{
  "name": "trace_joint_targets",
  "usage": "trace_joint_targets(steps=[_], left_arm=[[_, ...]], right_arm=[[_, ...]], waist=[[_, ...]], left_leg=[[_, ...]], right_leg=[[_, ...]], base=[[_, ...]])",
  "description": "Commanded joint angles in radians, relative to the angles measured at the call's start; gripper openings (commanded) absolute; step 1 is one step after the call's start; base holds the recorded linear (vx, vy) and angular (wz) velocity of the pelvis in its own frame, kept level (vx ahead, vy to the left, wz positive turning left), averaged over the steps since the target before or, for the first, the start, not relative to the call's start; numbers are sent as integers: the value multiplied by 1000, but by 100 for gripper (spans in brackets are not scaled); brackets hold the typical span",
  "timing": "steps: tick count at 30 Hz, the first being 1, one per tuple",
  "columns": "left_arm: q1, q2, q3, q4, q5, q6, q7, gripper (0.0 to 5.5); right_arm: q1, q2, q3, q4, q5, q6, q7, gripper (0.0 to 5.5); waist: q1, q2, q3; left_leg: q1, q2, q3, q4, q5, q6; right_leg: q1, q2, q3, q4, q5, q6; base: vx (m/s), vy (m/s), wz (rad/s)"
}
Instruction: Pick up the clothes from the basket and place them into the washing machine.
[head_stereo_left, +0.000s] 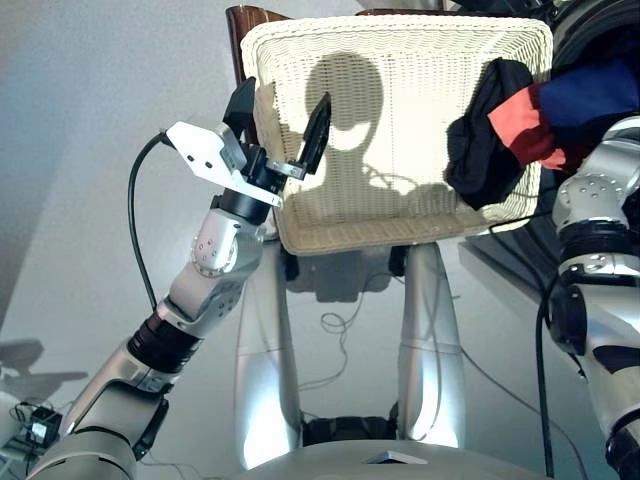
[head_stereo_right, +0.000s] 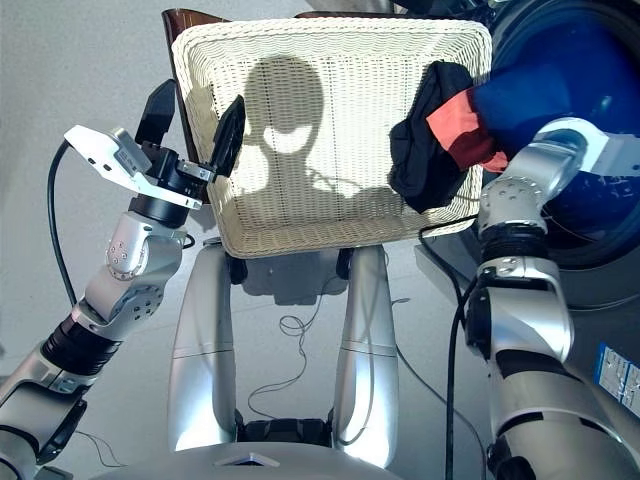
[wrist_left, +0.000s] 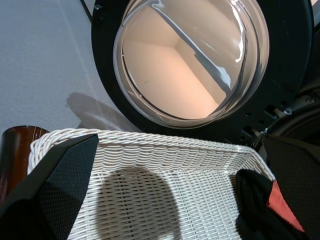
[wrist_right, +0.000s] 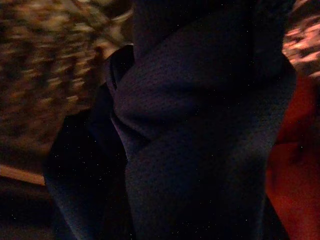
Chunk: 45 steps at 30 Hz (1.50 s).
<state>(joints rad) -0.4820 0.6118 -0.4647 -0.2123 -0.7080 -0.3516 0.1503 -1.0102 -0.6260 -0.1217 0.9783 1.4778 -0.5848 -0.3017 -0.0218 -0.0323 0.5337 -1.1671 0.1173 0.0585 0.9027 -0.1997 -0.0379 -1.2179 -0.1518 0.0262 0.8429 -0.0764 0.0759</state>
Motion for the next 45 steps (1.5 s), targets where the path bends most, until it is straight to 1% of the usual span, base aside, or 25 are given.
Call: trace_joint_targets(steps=[1,5,7,11,12,13,14,16,19,20,21,23,24,25,26,29,32,35,36,37,38,40,41,42,45], left_arm=[[3,12,2,-155,-3,-53,11,550],[-12,18,-19,-160,0,-38,38,550],[-22,30,-31,-163,4,-28,56,550],[-34,35,-44,-164,8,-17,74,550],[-34,24,-44,-171,7,-17,86,550],[-38,20,-41,-169,14,-13,99,550],[-38,20,-41,-169,16,-12,102,550],[-38,19,-38,-168,16,-13,108,550],[-31,20,-33,-170,9,-18,113,550],[-28,22,-31,-170,7,-19,112,550],[-24,23,-31,-171,5,-21,110,550],[-21,30,-34,-174,-2,-24,108,550],[-22,31,-33,-175,-4,-24,107,550],[-19,33,-35,-174,-5,-24,106,550],[-20,37,-36,-174,-5,-24,104,550],[-20,38,-41,-176,-9,-23,98,550],[-17,35,-42,-179,-13,-25,89,550],[-16,31,-38,-181,-15,-27,77,550],[-15,29,-35,-185,-17,-29,75,550],[-22,25,-36,-183,-25,-33,67,550],[-16,17,-22,-183,-22,-35,71,550],[-6,20,-1,-180,-5,-29,72,550],[-3,21,-2,-181,-4,-28,72,550],[-5,30,9,-180,20,-27,69,550],[3,39,22,-184,33,-37,58,550]], right_arm=[[-82,-193,-30,40,-9,-41,-36,0],[-116,-220,-33,115,16,-38,-102,0],[-148,-251,-32,191,5,-23,-169,0],[-176,-254,-16,213,-13,-12,-246,0],[-164,-207,-9,177,-32,-53,-274,0],[-157,-186,-9,136,-36,-65,-290,0],[-150,-178,-13,118,-52,-69,-309,0],[-148,-169,-16,77,-75,-78,-333,0],[-151,-179,-12,57,-106,-75,-352,0],[-153,-187,-10,58,-114,-72,-354,63],[-154,-195,-6,63,-115,-63,-346,550],[-165,-215,10,86,-115,-44,-333,550],[-173,-219,12,92,-111,-40,-326,550],[-176,-227,20,107,-105,-31,-314,550],[-181,-232,25,118,-103,-19,-305,550],[-195,-236,59,142,-124,14,-285,550],[-188,-219,89,127,-168,42,-264,550],[-141,-159,124,22,-232,27,-247,550],[-112,-136,133,-28,-266,21,-248,550],[-69,-90,174,-113,-341,29,-239,550],[0,-58,171,-210,-380,18,-239,550],[137,-10,188,-413,-524,30,-246,550],[149,-3,184,-432,-540,34,-263,550],[255,22,200,-569,-668,57,-250,550],[405,47,230,-708,-850,115,-221,550]], waist=[[-14,24,-14],[-16,24,-14],[-17,24,-14],[-23,19,-14],[-25,20,-14],[-30,16,-14],[-32,14,-14],[-34,12,-14],[-35,9,-14],[-34,9,-14],[-34,7,-14],[-32,6,-14],[-32,5,-14],[-31,5,-14],[-30,5,-14],[-27,7,-14],[-27,9,-14],[-29,7,-14],[-31,5,-14],[-31,5,-14],[-37,2,-14],[-45,-4,-14],[-44,-7,-14],[-54,-11,-14],[-57,-13,-14]], left_leg=[[43,28,-47,-59,35,-72],[36,27,-48,-46,31,-71],[33,26,-48,-38,28,-72],[37,25,-50,-29,21,-73],[27,27,-44,-32,30,-70],[32,25,-47,-28,21,-71],[24,25,-44,-30,29,-70],[30,24,-47,-26,19,-70],[18,23,-46,-24,28,-68],[25,22,-50,-22,20,-69],[17,23,-47,-24,28,-67],[18,23,-49,-22,26,-67],[12,21,-48,-26,35,-66],[17,21,-49,-21,27,-68],[10,19,-50,-22,36,-67],[17,21,-50,-19,29,-69],[18,23,-49,-20,31,-68],[24,25,-47,-27,34,-67],[25,25,-46,-30,35,-66],[24,26,-44,-35,38,-66],[23,26,-42,-36,39,-65],[23,26,-38,-42,44,-64],[26,26,-38,-43,44,-63],[23,25,-37,-45,46,-61],[21,23,-37,-52,52,-57]], right_leg=[[37,-16,21,14,-51,54],[28,-15,24,24,-51,56],[27,-15,25,33,-52,56],[30,-12,28,38,-53,58],[22,-12,28,32,-43,55],[26,-8,29,37,-49,56],[19,-9,29,33,-41,54],[22,-8,32,42,-50,56],[10,-9,33,43,-41,55],[16,-7,34,49,-50,56],[9,-8,32,45,-42,55],[10,-7,32,50,-43,55],[6,-6,31,45,-35,54],[11,-6,31,50,-43,55],[7,-6,31,46,-35,55],[13,-5,30,50,-43,55],[14,-3,29,52,-42,53],[18,1,30,46,-42,51],[19,3,30,43,-42,50],[19,6,31,38,-44,50],[17,7,31,38,-44,49],[14,10,33,36,-41,47],[17,9,33,35,-41,47],[15,9,34,30,-38,47],[12,8,34,26,-34,48]], base=[[0,0,0],[0,0,0],[0,0,0],[0,0,0],[0,0,0],[-53,10,-12],[0,0,0],[0,0,0],[-17,2,-9],[0,0,0],[0,0,0],[0,0,0],[0,0,0],[0,0,0],[0,0,0],[0,0,0],[0,0,0],[0,0,0],[0,0,0],[0,0,0],[0,0,0],[0,0,0],[0,0,0],[0,0,0],[0,0,0]])
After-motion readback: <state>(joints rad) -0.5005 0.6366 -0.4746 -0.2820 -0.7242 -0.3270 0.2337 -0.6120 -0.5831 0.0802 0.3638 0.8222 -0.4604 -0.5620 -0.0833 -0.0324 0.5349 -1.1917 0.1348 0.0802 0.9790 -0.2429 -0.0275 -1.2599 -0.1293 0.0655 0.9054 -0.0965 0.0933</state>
